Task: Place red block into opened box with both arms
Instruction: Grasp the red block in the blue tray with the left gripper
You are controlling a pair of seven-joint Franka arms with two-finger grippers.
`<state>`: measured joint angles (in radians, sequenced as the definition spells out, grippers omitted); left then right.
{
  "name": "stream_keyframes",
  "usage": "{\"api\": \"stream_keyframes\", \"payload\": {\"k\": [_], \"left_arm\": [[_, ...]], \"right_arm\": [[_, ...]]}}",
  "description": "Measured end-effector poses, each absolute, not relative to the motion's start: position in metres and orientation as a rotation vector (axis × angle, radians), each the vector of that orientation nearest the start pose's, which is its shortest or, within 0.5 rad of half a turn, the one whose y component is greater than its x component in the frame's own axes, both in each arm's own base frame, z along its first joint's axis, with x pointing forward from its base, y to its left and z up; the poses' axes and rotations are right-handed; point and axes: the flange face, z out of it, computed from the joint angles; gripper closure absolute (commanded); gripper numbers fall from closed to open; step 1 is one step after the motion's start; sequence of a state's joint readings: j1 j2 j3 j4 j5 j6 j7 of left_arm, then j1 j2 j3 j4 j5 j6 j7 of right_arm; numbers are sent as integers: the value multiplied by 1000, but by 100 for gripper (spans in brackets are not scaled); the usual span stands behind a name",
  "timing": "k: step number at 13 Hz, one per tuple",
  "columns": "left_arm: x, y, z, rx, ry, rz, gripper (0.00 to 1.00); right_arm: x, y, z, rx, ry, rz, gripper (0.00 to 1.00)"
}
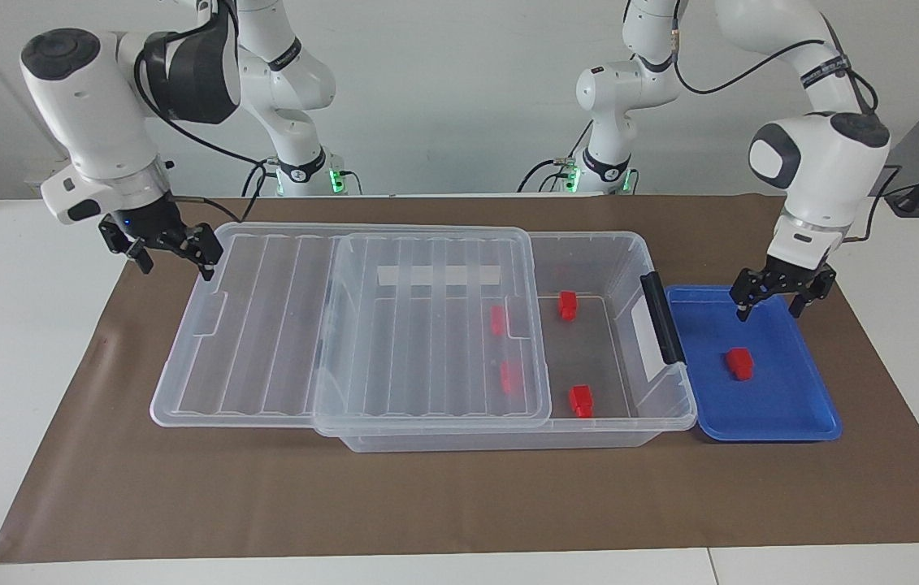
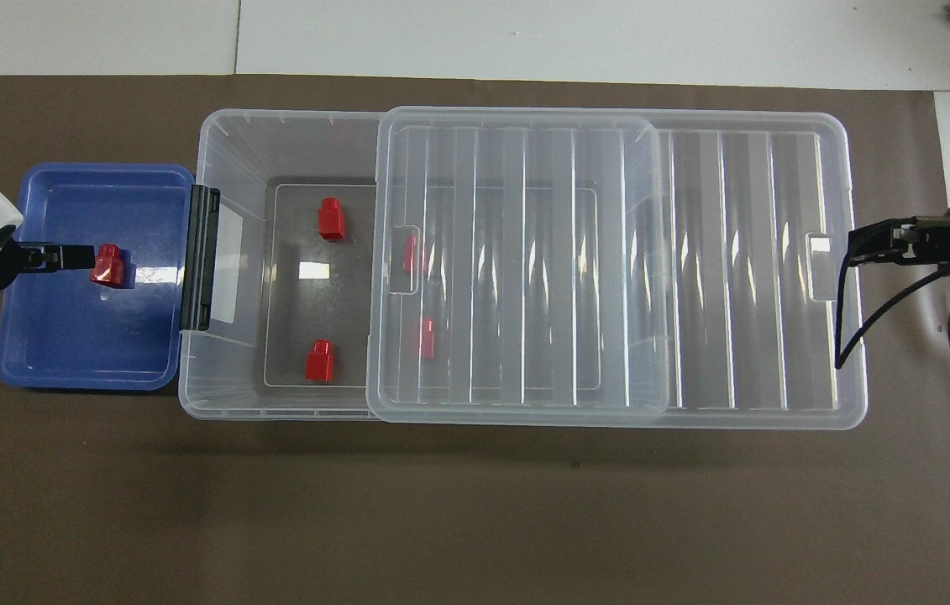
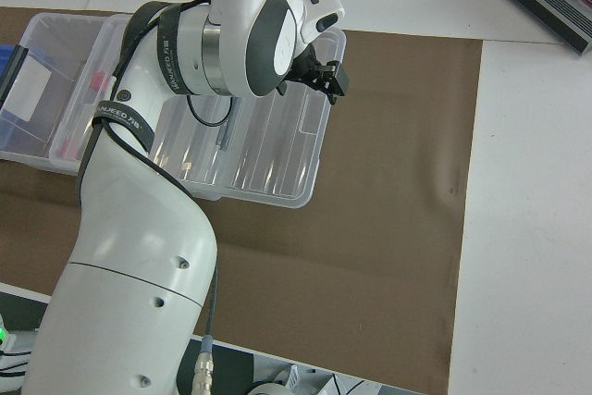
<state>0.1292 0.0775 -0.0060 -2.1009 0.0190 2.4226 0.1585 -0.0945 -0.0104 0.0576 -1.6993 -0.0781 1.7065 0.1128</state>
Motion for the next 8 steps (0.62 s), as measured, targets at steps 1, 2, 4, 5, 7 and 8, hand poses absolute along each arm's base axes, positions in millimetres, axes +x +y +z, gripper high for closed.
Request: {"api": "stream_keyframes", "payload": {"k": [1,2,4,5,7,8], "left_arm": [[574,84,394,-3070,72,-351,0],[573,97,383,-3070,70,-333,0],[575,104,350,-3073,61,-316,1],[577,100,328,-3078,33,-321,5],[581,84,302,-3093,-25,-317,7],[583,76,299,-3097,-30,-317,9]], "right_arm": [[551,-26,597,-3212,228,10,0],[543,-24,610,-3213,227,50,0],[537,-20,623,-3214,229,74,0],[537,-19,624,-3213,248,71,0],[537,-18,624,-3212,257,70,0],[537,-17,624,-3212,256,70,0]]}}
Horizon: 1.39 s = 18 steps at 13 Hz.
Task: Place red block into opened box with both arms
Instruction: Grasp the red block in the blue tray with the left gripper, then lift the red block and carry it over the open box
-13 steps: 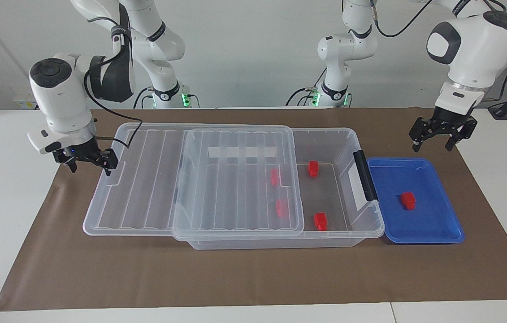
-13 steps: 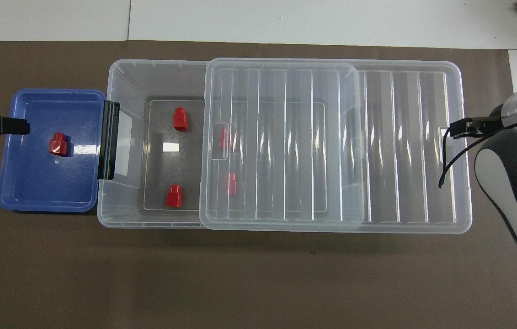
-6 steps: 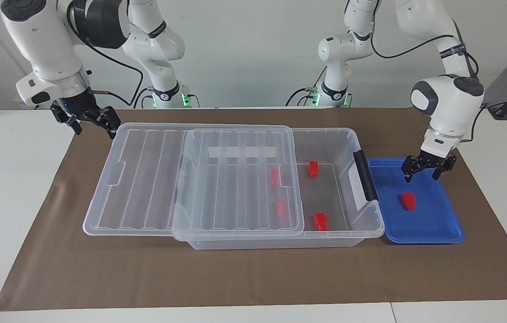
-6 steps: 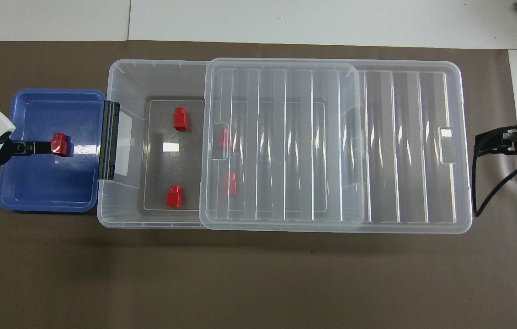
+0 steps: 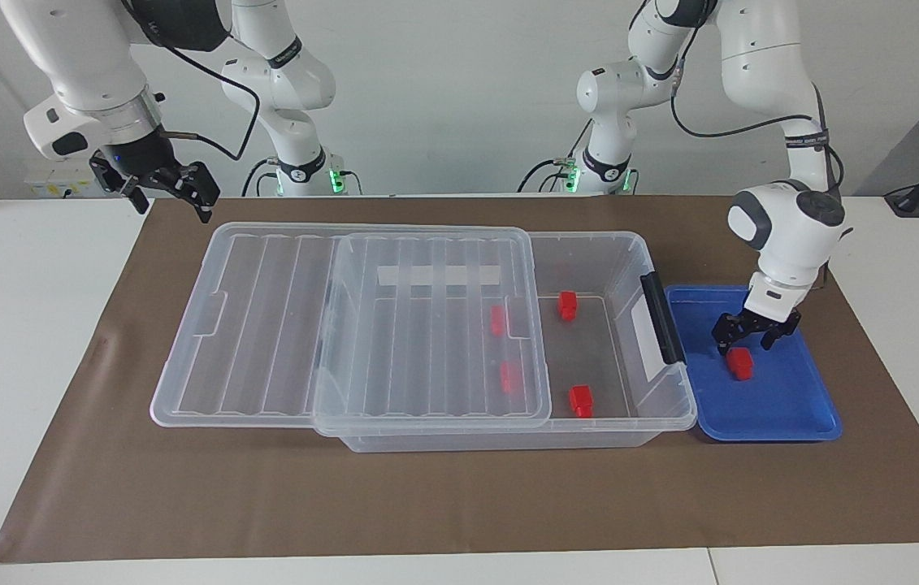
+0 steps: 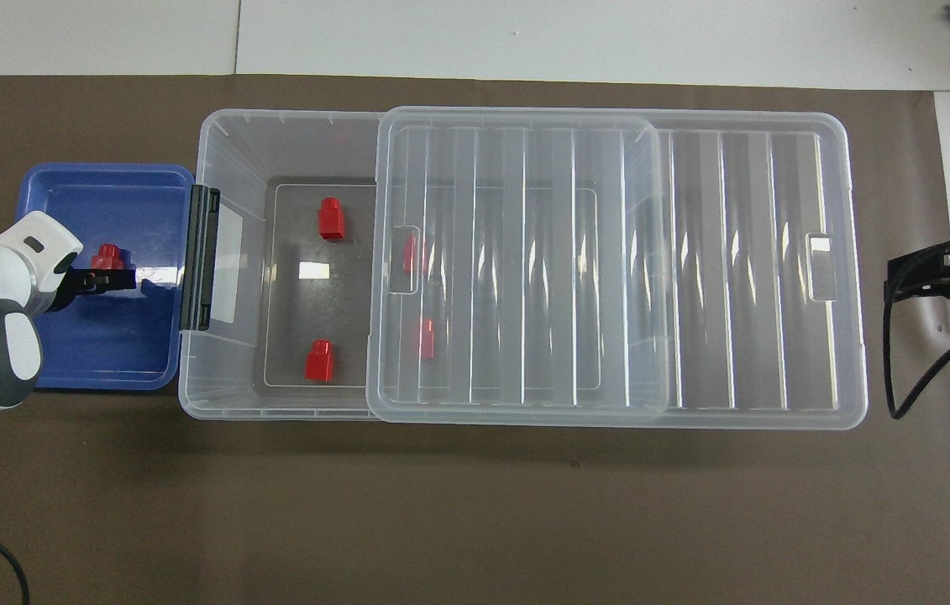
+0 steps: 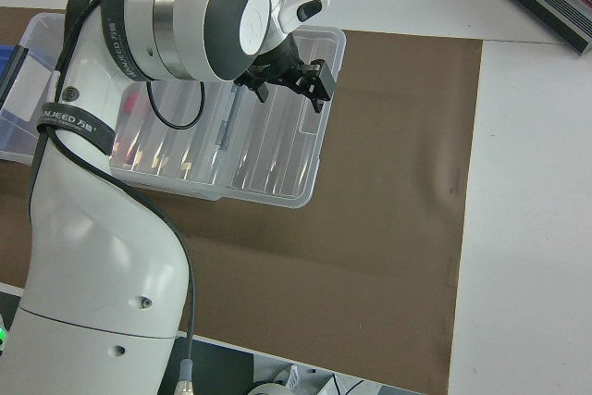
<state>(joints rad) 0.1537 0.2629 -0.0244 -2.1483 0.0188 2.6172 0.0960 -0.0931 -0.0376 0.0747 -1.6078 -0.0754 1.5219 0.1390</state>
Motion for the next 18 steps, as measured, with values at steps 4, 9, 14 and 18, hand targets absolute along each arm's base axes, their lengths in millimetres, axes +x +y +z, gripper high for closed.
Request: {"api": "stream_keyframes", "payload": {"k": [4,9,14,18], "left_arm": [[583,73,299,-3099,-45,-318,51],[584,73,300,-3098,-48,-322,94],[595,82,325,-3101,-77,-277,93],[615,65,448,-3118,-205,-140,92]], "right_arm": [[537,-17,624,-3211,255,71,0],[537,-16,624,-3211,252,71,0],[537,-12,623,-3202,238,74,0],[537,-12,623,-3197,239,81,0]]}}
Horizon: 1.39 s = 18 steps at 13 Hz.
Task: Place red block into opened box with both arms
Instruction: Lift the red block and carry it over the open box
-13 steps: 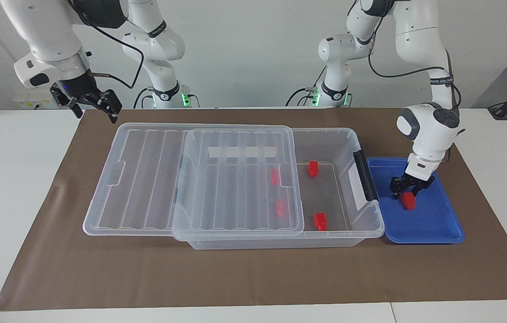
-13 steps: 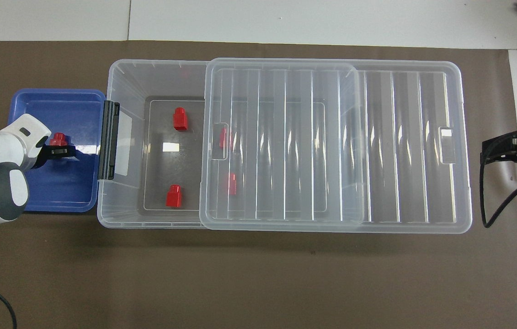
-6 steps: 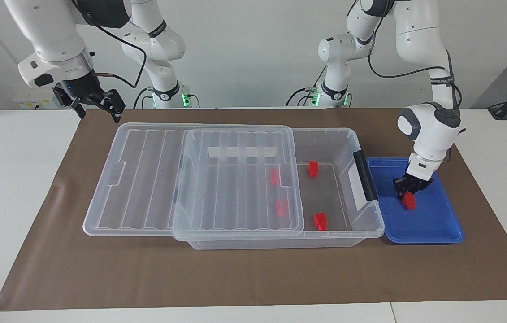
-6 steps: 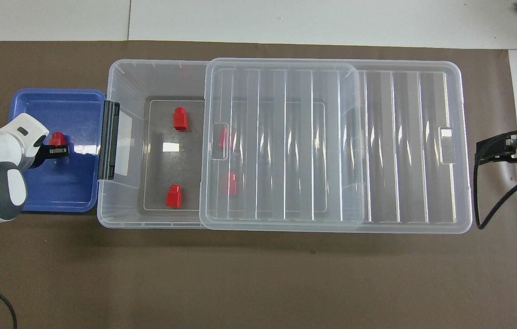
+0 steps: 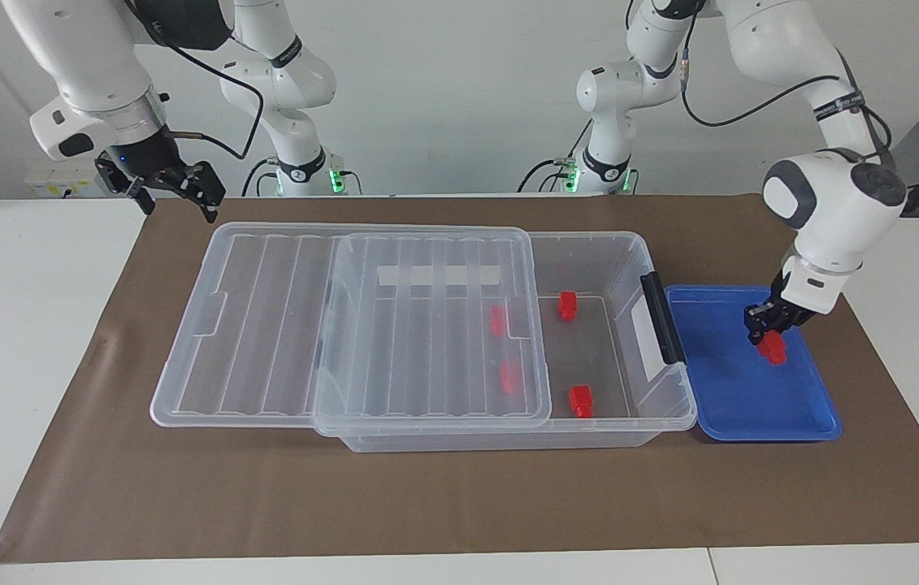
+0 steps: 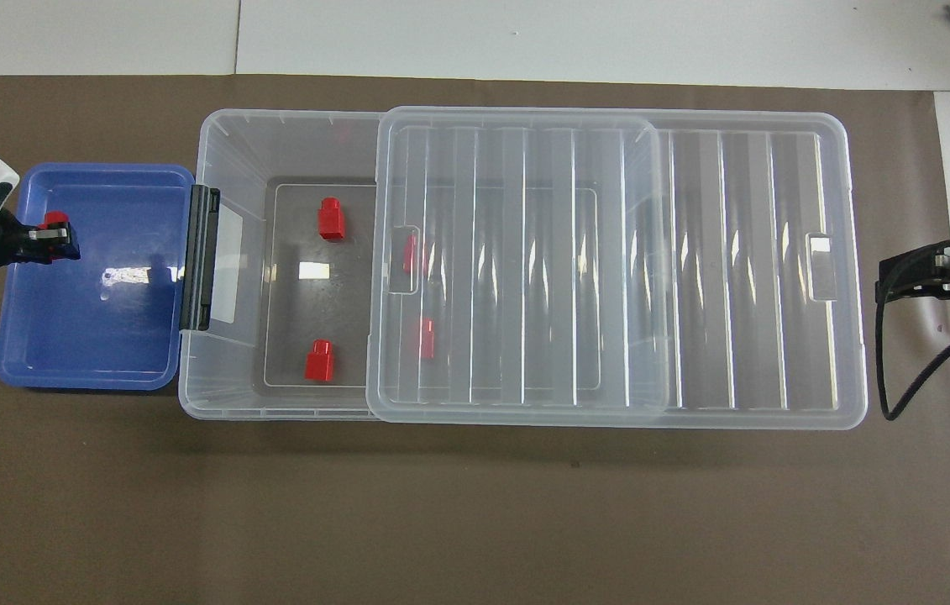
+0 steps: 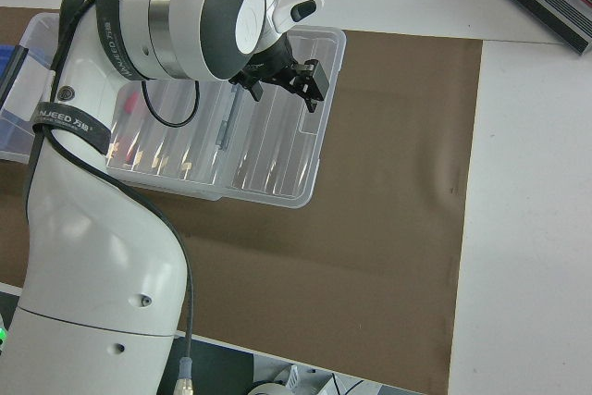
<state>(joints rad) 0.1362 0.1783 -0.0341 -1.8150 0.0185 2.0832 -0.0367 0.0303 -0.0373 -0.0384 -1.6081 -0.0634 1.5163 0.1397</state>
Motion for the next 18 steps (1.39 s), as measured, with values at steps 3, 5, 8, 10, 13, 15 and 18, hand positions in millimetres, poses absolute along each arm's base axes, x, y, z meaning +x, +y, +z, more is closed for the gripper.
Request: {"api": "stream_keyframes", "payload": {"k": [3,5,8,10,13,15,18], "left_arm": [[616,12,515,-3119,-329,-78,92],[614,-39,540,-3117,-405,-65,92],[601,-133,549,-3118,-478,-74,91],[591,-175,549,-3121,-508,-84,91],[590,-188,532,-3139,-507,-146,91],[584,-195,497,-3151,-487,-176,91],[572,-210,452,-3167,-442,-198,92]], "right_arm": [[534,-8,622,-3172,234,116,0],[534,-7,623,-3152,234,115,0],[534,-6,623,-3153,228,112,0],[534,-4,624,-3157,203,111,0],[534,-3,624,-3159,180,111,0],[534,-3,624,-3160,179,111,0],[534,-2,624,-3160,176,109,0]]}}
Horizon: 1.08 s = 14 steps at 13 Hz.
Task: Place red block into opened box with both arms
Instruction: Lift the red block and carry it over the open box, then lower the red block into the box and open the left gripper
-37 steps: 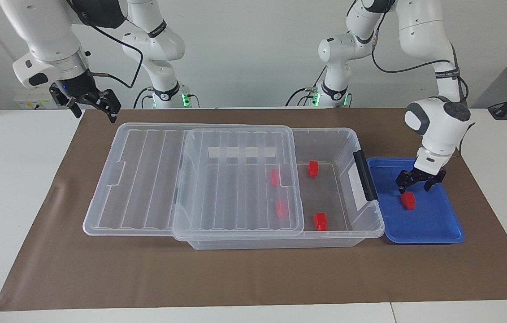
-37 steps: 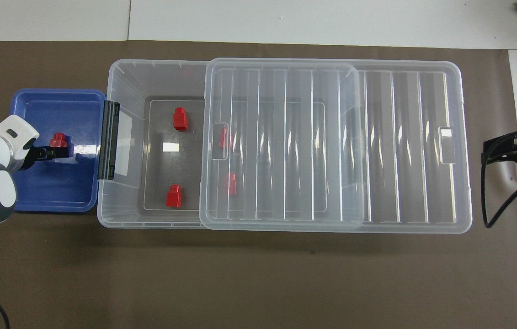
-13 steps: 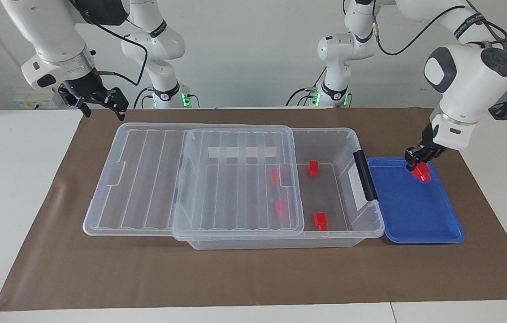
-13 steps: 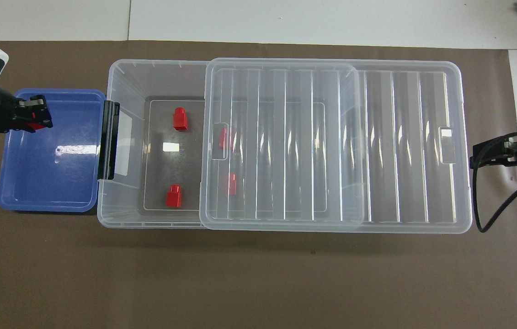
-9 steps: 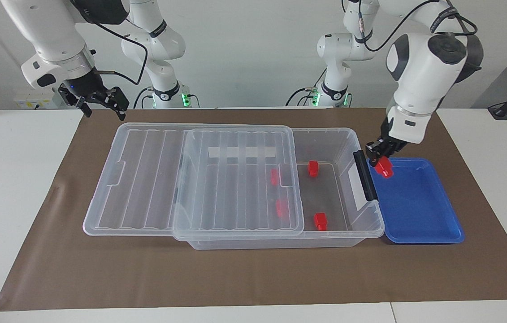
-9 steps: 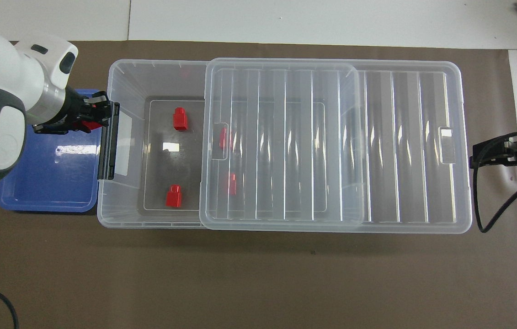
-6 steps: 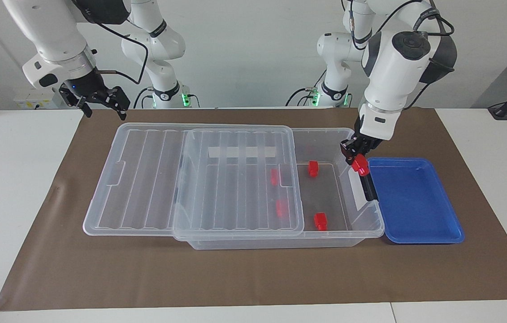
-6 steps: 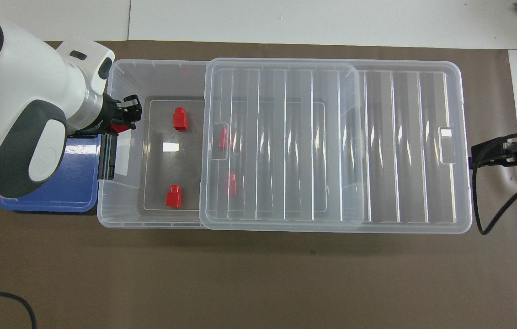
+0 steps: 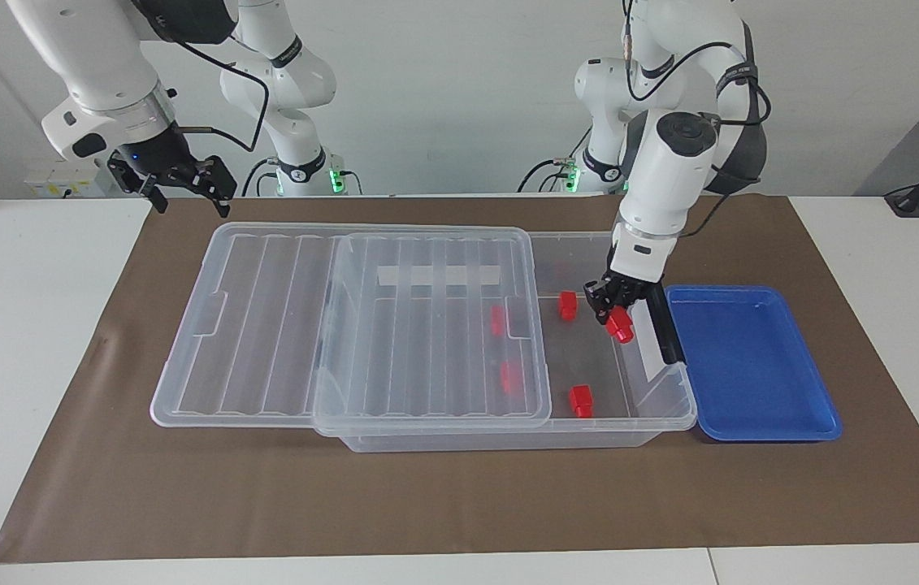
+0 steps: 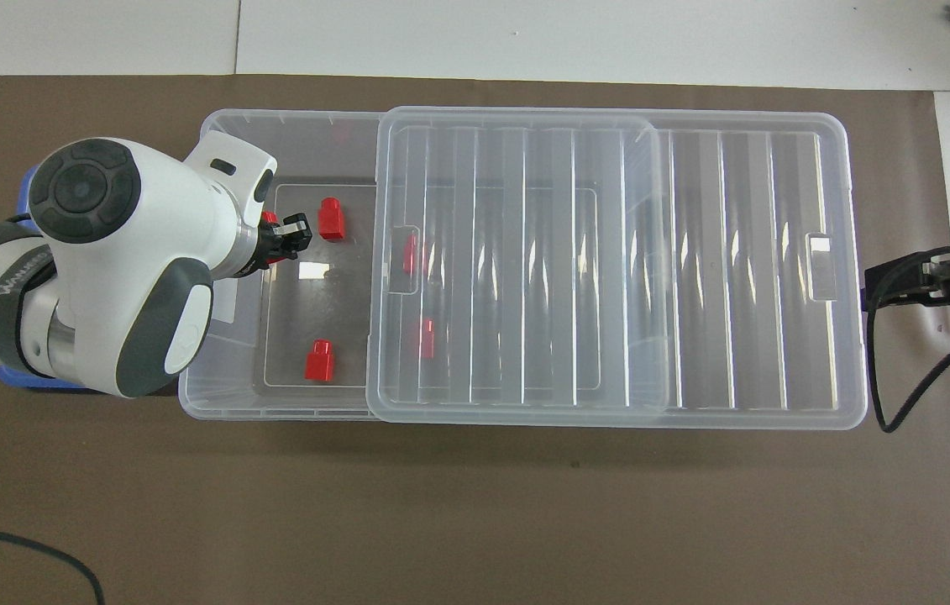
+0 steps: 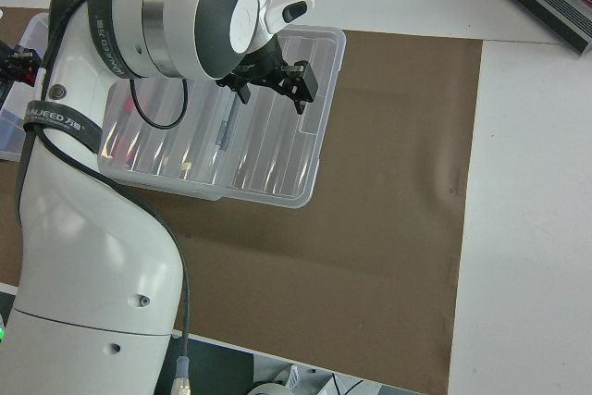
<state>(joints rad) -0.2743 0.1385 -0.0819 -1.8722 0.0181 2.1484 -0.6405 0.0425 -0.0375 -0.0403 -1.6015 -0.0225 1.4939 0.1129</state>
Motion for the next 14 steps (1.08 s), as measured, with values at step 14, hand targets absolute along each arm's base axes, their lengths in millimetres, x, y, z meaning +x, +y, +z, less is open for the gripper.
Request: {"api": "stream_keyframes", "payload": {"k": [14], "left_arm": [[557,-238,311,-3106,-275,-188,80]], "right_arm": [[535,-2,625,-3160,176,105,0]]}}
